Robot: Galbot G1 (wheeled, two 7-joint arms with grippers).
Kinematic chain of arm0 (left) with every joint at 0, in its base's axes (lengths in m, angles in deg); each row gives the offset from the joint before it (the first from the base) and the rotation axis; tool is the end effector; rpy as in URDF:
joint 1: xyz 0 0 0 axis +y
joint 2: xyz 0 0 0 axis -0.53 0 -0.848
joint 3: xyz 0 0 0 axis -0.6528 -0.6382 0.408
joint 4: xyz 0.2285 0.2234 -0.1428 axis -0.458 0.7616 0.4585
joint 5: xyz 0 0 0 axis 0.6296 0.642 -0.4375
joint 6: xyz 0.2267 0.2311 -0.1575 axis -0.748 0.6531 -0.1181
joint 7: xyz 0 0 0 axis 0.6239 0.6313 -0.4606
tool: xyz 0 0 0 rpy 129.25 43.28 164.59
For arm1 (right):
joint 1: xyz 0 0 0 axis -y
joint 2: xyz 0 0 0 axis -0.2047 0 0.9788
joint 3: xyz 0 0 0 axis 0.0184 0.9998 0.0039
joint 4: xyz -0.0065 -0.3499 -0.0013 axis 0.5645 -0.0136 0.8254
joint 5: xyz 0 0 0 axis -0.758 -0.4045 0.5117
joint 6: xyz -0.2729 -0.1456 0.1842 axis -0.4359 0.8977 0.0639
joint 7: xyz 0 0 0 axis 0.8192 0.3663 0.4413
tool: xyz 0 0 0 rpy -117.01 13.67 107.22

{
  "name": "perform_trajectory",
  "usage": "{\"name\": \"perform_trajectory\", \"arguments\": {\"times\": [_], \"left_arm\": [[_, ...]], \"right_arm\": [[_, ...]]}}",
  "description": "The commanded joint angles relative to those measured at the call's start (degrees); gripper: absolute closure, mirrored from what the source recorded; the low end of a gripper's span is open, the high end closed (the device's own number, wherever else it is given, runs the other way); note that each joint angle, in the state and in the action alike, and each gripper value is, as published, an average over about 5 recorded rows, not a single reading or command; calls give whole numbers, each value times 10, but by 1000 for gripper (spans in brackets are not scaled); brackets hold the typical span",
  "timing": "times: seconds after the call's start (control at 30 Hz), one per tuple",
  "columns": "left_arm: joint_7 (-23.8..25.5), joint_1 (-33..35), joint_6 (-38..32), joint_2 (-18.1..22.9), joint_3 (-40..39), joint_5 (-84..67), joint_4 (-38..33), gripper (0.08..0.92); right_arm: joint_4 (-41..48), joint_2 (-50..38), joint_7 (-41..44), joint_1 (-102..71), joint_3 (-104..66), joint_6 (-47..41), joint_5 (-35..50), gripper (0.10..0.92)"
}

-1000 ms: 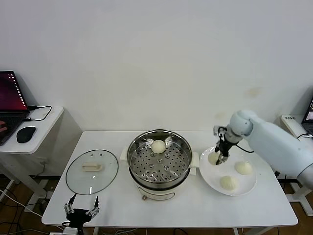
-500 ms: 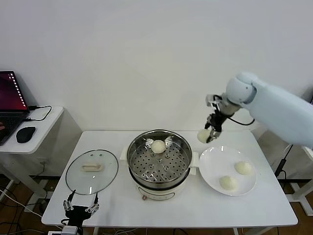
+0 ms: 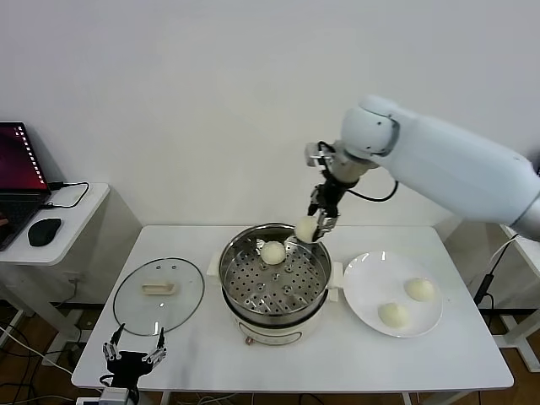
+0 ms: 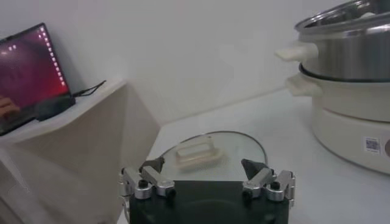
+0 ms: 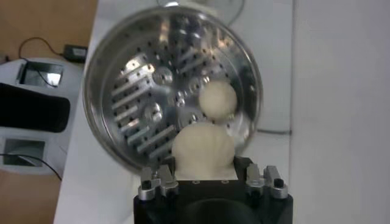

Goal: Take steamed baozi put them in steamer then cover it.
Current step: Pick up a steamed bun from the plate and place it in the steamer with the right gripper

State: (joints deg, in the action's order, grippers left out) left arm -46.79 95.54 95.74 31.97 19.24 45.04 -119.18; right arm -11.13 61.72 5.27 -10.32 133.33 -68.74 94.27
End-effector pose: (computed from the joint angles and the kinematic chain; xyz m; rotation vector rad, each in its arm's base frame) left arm 0.1421 0.0847 -0.3321 0.1345 -2.7997 -0.4668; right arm 0.5496 0.0925 0.0173 1.4739 -1.3659 1.2819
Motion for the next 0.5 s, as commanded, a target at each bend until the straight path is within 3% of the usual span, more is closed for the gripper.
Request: {"name": "perform_trajectory", "arguments": {"times": [0.03, 0.5], "left_arm": [[1, -1, 1, 0, 1, 0, -2, 177], [0, -4, 0, -10, 2, -6, 5, 177]], "right_arm": [[14, 81, -5, -43, 10, -14, -2, 429], [87, 151, -23, -119, -18, -10, -65, 431]]}}
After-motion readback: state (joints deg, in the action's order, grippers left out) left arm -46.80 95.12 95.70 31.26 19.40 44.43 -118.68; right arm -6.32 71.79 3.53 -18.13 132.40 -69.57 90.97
